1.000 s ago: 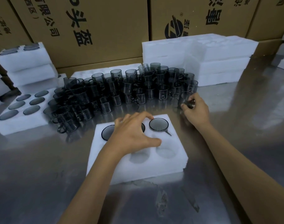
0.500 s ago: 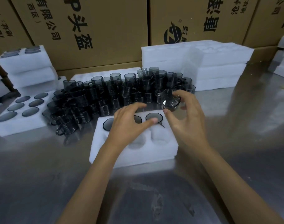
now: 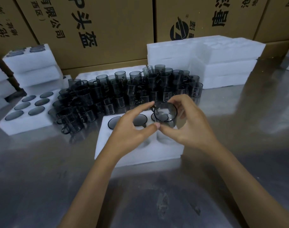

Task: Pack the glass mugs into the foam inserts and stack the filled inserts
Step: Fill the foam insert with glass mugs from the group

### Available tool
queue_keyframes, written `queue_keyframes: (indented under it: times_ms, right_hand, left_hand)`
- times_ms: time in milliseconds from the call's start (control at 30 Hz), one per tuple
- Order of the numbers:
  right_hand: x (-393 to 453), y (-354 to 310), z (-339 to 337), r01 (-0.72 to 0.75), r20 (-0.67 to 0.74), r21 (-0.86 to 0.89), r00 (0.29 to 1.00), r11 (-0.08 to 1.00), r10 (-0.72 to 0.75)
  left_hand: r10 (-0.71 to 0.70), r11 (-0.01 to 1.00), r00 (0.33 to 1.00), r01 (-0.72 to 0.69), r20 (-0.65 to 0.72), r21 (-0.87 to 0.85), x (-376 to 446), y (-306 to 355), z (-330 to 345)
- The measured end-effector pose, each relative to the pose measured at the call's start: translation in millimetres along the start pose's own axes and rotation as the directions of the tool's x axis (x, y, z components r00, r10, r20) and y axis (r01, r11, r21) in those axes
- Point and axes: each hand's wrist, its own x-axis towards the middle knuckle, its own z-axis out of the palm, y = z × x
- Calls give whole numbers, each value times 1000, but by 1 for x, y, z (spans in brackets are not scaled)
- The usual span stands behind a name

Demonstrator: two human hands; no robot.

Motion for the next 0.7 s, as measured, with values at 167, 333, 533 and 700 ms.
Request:
queue_keyframes:
  times_ms: [167,333,533,700]
  right_hand:
    - [-1,4,-8,-121,230,11,966,993,115]
    - [-1,3,-11,-143,284,25,950,989,130]
    - [-3,1,-16,-251,401,33,890,967,217]
    - [1,8,-28,-379,336,280,899,882,280]
  left_hand:
    - [-98,995,987,95,124,27,-1,-7,-3]
    - [-112,993,987,116,116,-28,-2,-4,-4]
    - [-122,993,982,120,145,19,-2,-3,-4]
    - [-117,993,980,116,164,14,-1,-4,-2]
